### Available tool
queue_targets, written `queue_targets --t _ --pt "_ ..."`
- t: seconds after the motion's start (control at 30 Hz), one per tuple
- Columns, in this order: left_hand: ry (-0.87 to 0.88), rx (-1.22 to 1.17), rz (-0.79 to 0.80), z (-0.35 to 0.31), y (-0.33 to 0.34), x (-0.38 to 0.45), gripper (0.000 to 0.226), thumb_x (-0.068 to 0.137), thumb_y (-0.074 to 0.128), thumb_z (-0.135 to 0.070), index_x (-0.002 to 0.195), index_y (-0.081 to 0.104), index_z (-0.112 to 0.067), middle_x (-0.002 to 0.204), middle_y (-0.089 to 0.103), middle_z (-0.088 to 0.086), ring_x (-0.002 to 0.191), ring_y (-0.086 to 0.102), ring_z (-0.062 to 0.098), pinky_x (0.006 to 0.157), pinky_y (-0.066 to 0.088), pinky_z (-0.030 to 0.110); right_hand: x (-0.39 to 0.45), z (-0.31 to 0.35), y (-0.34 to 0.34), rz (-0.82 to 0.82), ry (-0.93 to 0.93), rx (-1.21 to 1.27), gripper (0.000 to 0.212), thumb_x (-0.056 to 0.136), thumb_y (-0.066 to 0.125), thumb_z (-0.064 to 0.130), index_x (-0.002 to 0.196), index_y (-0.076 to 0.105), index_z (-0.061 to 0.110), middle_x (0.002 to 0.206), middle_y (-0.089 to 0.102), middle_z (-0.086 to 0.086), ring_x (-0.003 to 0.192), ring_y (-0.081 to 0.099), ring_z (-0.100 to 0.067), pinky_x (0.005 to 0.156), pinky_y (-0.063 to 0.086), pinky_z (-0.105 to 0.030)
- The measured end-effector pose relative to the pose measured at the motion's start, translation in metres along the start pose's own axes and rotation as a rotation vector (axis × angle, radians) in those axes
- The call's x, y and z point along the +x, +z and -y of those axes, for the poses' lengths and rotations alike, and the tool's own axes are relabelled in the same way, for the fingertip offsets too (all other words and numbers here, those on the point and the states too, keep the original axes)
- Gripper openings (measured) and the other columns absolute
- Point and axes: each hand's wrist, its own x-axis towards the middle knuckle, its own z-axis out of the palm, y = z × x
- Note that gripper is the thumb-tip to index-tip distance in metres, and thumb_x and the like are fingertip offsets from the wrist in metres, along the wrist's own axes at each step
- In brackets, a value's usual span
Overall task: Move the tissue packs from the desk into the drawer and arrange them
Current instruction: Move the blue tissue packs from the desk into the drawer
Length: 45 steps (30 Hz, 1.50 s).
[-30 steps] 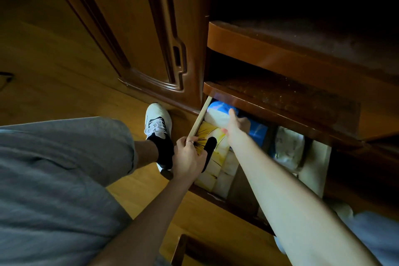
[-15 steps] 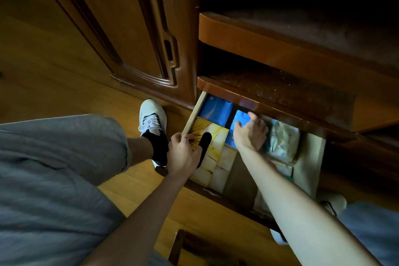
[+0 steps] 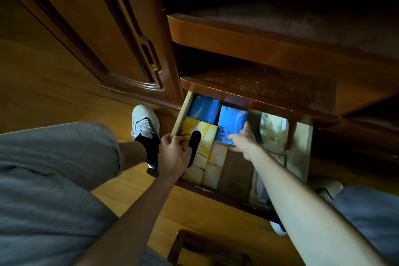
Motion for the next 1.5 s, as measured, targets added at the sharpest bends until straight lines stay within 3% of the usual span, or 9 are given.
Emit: queue_targets --t 0.27,0.53,0.67,0.8,0.9,1.03,1.13,1.23,1.5 --pt "-0.010 0.021 0.018 -0.005 -0.002 -0.002 0.043 0.091 0.062 -0.033 0.131 0.062 -0.018 0.147 0.038 0.008 0.131 0.043 0.030 0.104 0.046 0.049 -0.002 -0.006 -0.004 -0.039 -0.033 -0.187 0.068 0.091 0.070 0.033 0.145 0.033 0.018 0.142 0.055 -0.007 0.117 0.059 -0.030 0.084 0.047 -0.035" --pt "0.131 0.234 -0.067 -0.036 -0.007 -0.020 0.048 0.089 0.065 -0.030 0.130 0.058 -0.007 0.152 0.034 0.015 0.141 0.031 0.033 0.113 0.034 0.046 -0.039 -0.009 -0.034 0.024 -0.125 -0.260 0.079 0.090 0.064 0.048 0.155 0.028 0.021 0.152 0.046 -0.005 0.132 0.050 -0.028 0.099 0.041 -0.034" --pt "0.279 0.183 -0.004 -0.074 -0.024 -0.036 0.053 0.093 0.062 -0.030 0.142 0.050 -0.015 0.155 0.035 0.008 0.142 0.031 0.029 0.115 0.030 0.042 -0.072 -0.004 -0.076 0.035 -0.225 -0.277 0.062 0.094 0.063 0.042 0.149 0.044 0.021 0.147 0.054 -0.005 0.127 0.055 -0.022 0.105 0.045 -0.037" --pt "0.408 0.084 0.040 -0.118 -0.049 -0.059 0.056 0.095 0.061 -0.032 0.146 0.043 -0.018 0.151 0.040 0.005 0.131 0.045 0.023 0.102 0.040 0.033 -0.119 0.000 -0.121 -0.026 -0.296 -0.229 0.043 0.095 0.066 0.032 0.137 0.059 0.022 0.131 0.064 -0.001 0.105 0.061 -0.013 0.078 0.050 -0.024" --pt "0.657 0.075 -0.069 -0.156 -0.082 -0.075 0.051 0.093 0.062 -0.025 0.142 0.048 -0.019 0.140 0.051 0.005 0.124 0.052 0.022 0.099 0.047 0.034 -0.166 0.018 -0.156 -0.120 -0.435 -0.174 0.029 0.098 0.065 0.027 0.126 0.067 0.025 0.118 0.070 0.004 0.109 0.065 -0.013 0.085 0.052 -0.026" --pt "0.993 0.099 -0.346 -0.226 -0.151 -0.096 0.037 0.093 0.056 -0.031 0.130 0.056 -0.030 0.114 0.063 -0.007 0.086 0.065 0.010 0.061 0.049 0.023 -0.245 0.075 -0.205 -0.180 -0.701 -0.095 0.017 0.098 0.066 0.025 0.114 0.071 0.028 0.106 0.076 0.007 0.086 0.072 -0.009 0.076 0.054 -0.023" --pt "1.186 0.058 -0.550 -0.290 -0.204 -0.108 0.029 0.092 0.052 -0.033 0.119 0.061 -0.030 0.096 0.066 -0.012 0.085 0.062 0.008 0.061 0.054 0.025 -0.299 0.124 -0.244 -0.191 -0.895 -0.132 0.014 0.099 0.065 0.026 0.109 0.072 0.030 0.094 0.078 0.008 0.056 0.062 -0.013 0.061 0.051 -0.021" --pt "1.235 0.011 -0.644 -0.350 -0.241 -0.106 0.026 0.090 0.057 -0.028 0.114 0.065 -0.028 0.098 0.068 -0.010 0.093 0.062 0.012 0.066 0.052 0.027 -0.334 0.168 -0.286 -0.216 -1.024 -0.117 0.015 0.097 0.062 0.032 0.106 0.074 0.031 0.087 0.078 0.001 0.047 0.052 -0.012 0.047 0.043 -0.024" --pt "1.027 0.158 -0.498 -0.451 -0.258 -0.026 0.035 0.087 0.059 -0.031 0.122 0.063 -0.026 0.112 0.062 -0.001 0.110 0.056 0.022 0.077 0.049 0.036 -0.281 0.257 -0.363 -0.645 -0.930 -0.315 0.018 0.089 0.068 0.029 0.104 0.073 0.037 0.099 0.074 0.019 0.093 0.067 -0.001 0.091 0.055 -0.033"
